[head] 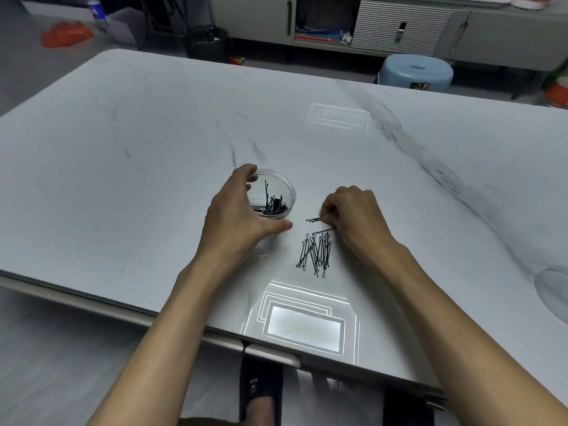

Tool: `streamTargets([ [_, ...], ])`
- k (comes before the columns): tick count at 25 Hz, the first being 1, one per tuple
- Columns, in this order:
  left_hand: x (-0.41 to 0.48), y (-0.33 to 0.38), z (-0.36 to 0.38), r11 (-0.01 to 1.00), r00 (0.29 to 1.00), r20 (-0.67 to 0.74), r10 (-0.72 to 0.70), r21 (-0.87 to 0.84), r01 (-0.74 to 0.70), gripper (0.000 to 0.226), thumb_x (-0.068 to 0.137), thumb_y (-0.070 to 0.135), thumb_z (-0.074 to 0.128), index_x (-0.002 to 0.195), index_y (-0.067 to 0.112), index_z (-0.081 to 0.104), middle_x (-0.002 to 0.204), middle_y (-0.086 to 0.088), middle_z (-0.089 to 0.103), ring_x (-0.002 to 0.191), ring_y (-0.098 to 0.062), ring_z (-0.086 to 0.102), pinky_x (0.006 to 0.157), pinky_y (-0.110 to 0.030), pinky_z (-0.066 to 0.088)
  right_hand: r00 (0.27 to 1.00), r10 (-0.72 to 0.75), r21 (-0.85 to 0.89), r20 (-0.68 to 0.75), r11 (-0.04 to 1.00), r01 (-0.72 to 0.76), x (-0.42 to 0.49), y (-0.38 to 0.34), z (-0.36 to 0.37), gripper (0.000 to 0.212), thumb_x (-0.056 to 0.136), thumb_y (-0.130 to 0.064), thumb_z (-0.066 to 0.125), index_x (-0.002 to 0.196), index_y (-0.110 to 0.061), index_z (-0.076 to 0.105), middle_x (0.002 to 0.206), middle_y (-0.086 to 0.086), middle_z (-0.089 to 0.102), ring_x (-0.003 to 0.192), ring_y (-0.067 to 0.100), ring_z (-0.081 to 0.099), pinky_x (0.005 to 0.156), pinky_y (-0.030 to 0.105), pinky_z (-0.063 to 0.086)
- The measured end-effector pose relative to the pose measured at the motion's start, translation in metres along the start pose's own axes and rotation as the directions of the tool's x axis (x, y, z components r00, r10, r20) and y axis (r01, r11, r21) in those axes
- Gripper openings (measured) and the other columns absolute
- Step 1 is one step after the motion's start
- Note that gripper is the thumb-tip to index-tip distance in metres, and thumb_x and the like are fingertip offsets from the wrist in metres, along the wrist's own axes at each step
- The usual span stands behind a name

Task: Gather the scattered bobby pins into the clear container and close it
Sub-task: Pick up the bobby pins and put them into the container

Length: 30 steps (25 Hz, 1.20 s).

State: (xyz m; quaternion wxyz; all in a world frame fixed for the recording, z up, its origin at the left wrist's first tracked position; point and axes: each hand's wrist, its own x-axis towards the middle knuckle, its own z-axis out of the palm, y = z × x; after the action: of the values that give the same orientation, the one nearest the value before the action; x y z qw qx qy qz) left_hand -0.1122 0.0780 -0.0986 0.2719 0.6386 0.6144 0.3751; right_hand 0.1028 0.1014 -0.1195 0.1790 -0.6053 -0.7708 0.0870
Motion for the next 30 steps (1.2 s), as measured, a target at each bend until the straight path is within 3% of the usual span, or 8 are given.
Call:
streamTargets([
  [6, 0.0, 0.002, 0.001, 1.0, 1.0, 0.008, 0.001, -0.008, -0.001, 0.102, 0.048, 0.036, 0.091, 0.137, 0.028, 0.041, 0.127, 0.012, 0.055, 0.115, -0.007, 0.052, 0.091, -0.023, 0.04, 0.997, -0.053, -0.233, 0.065, 0.97, 0.066, -0.009, 0.0, 0.0, 0.029, 0.075, 0.008, 0.045, 0.09, -0.013, 0.058, 0.092, 0.01, 0.06, 0.086, 0.032, 0.051, 0.07, 0.033, 0.027],
  [10, -0.001, 0.003, 0.002, 1.0, 0.999, 0.032, 0.007, -0.002, -0.007, 0.102, 0.048, 0.036, 0.091, 0.137, 0.028, 0.041, 0.127, 0.013, 0.055, 0.116, -0.007, 0.052, 0.09, -0.023, 0.039, 0.985, 0.145, 0.129, -0.089, 0.983, -0.133, -0.007, 0.0, -0.008, 0.018, 0.085, 0.001, 0.045, 0.086, -0.016, 0.052, 0.085, 0.003, 0.061, 0.078, 0.027, 0.052, 0.065, 0.035, 0.034],
  [12, -0.002, 0.005, 0.003, 1.0, 0.999, 0.052, 0.017, 0.003, -0.017, 0.101, 0.048, 0.036, 0.092, 0.136, 0.028, 0.042, 0.126, 0.013, 0.055, 0.116, -0.007, 0.052, 0.09, -0.023, 0.039, 0.968, 0.148, 0.31, -0.201, 0.947, -0.08, 0.0, -0.009, -0.022, 0.011, 0.09, -0.006, 0.05, 0.087, -0.015, 0.055, 0.078, -0.006, 0.059, 0.072, 0.019, 0.055, 0.066, 0.032, 0.039],
  [14, -0.002, 0.008, 0.005, 0.999, 0.996, 0.079, 0.037, 0.008, -0.038, 0.102, 0.047, 0.037, 0.092, 0.136, 0.028, 0.042, 0.126, 0.014, 0.055, 0.114, -0.006, 0.052, 0.089, -0.022, 0.04, 0.968, 0.0, 0.318, -0.252, 0.945, 0.083, 0.005, -0.026, -0.037, 0.007, 0.09, -0.013, 0.057, 0.088, -0.02, 0.06, 0.075, -0.014, 0.058, 0.067, 0.009, 0.053, 0.066, 0.03, 0.041],
  [18, -0.004, 0.013, 0.008, 0.997, 0.983, 0.166, 0.074, 0.012, -0.077, 0.103, 0.047, 0.041, 0.091, 0.137, 0.029, 0.041, 0.13, 0.013, 0.055, 0.117, -0.007, 0.052, 0.096, -0.027, 0.042, 0.978, -0.193, 0.225, -0.079, 0.952, 0.206, 0.002, -0.054, -0.044, 0.008, 0.084, -0.026, 0.069, 0.092, -0.026, 0.069, 0.086, -0.012, 0.07, 0.068, 0.006, 0.051, 0.071, 0.034, 0.047],
  [23, -0.003, 0.01, 0.004, 0.997, 0.994, 0.097, 0.052, 0.046, -0.056, 0.103, 0.048, 0.04, 0.091, 0.137, 0.027, 0.042, 0.129, 0.012, 0.055, 0.116, -0.007, 0.052, 0.094, -0.027, 0.042, 0.989, -0.013, 0.428, -0.148, 0.9, 0.076, 0.002, -0.029, -0.051, 0.013, 0.083, -0.011, 0.07, 0.091, -0.021, 0.071, 0.088, -0.009, 0.068, 0.063, 0.007, 0.061, 0.068, 0.02, 0.047],
  [26, -0.001, 0.009, 0.003, 0.999, 0.998, 0.065, 0.025, 0.022, -0.027, 0.102, 0.049, 0.036, 0.092, 0.138, 0.026, 0.042, 0.128, 0.012, 0.055, 0.117, -0.007, 0.051, 0.094, -0.027, 0.042, 0.993, 0.061, 0.247, 0.097, 0.966, -0.083, -0.003, -0.005, -0.041, 0.01, 0.08, -0.017, 0.074, 0.088, -0.022, 0.073, 0.087, -0.005, 0.069, 0.075, 0.01, 0.06, 0.078, 0.031, 0.049],
  [30, -0.001, 0.011, 0.005, 0.999, 0.997, 0.067, 0.029, 0.031, -0.031, 0.102, 0.049, 0.037, 0.092, 0.138, 0.026, 0.042, 0.129, 0.012, 0.055, 0.117, -0.008, 0.051, 0.094, -0.03, 0.043, 0.963, 0.038, 0.167, 0.267, 0.982, -0.085, -0.015, -0.001, -0.015, 0.011, 0.076, -0.017, 0.076, 0.085, -0.021, 0.072, 0.088, -0.004, 0.063, 0.085, 0.015, 0.058, 0.078, 0.035, 0.048],
])
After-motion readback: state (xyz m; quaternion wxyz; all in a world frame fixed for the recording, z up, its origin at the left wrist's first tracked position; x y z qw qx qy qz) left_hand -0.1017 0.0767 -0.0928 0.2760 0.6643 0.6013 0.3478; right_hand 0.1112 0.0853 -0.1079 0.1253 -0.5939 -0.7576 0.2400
